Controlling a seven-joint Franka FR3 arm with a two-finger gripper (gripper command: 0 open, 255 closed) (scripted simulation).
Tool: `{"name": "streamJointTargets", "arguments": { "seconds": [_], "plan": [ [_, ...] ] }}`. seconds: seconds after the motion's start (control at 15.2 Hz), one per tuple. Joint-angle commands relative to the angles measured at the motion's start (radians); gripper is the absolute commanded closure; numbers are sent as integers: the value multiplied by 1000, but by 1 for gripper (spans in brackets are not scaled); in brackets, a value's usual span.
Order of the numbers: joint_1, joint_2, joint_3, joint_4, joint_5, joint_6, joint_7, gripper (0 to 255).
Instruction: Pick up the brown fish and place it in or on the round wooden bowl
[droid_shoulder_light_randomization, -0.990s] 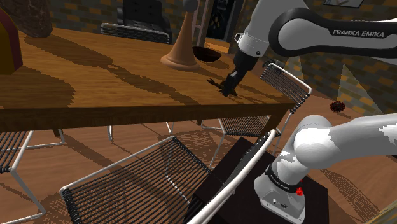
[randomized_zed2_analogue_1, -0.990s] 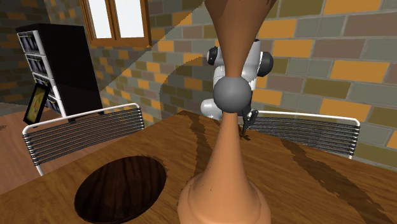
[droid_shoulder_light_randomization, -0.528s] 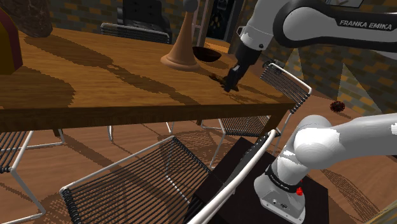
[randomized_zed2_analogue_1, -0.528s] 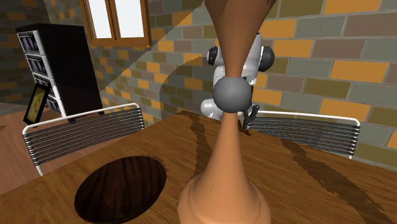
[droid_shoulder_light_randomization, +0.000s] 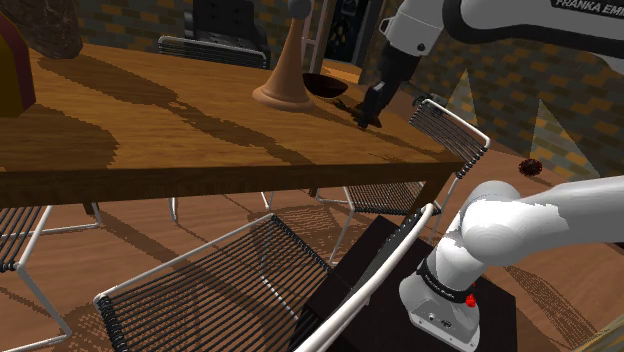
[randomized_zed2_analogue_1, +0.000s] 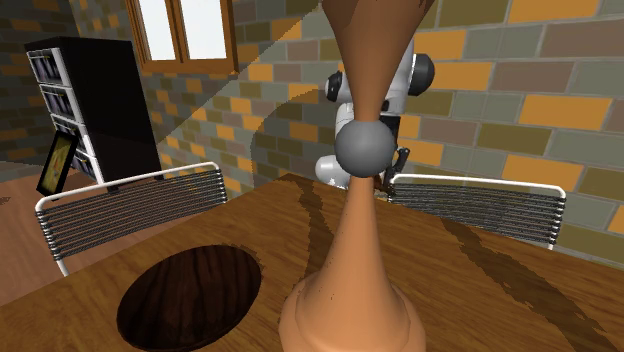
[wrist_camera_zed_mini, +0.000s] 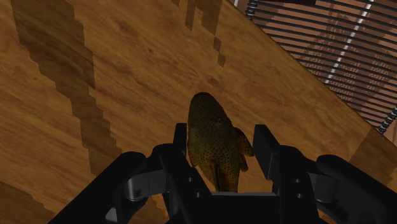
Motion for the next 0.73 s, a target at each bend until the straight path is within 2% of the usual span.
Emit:
{"name": "streamJointTargets", "arguments": {
  "seconds": [0.0,0.53,0.66],
  "plan": [
    [-1,7,0,30,-1,-23,0,255],
    [-5,42,-4,160,-5,-119,-5,255],
    [-13,69,-20,183,-16,-114,-23,255]
  ]
}}
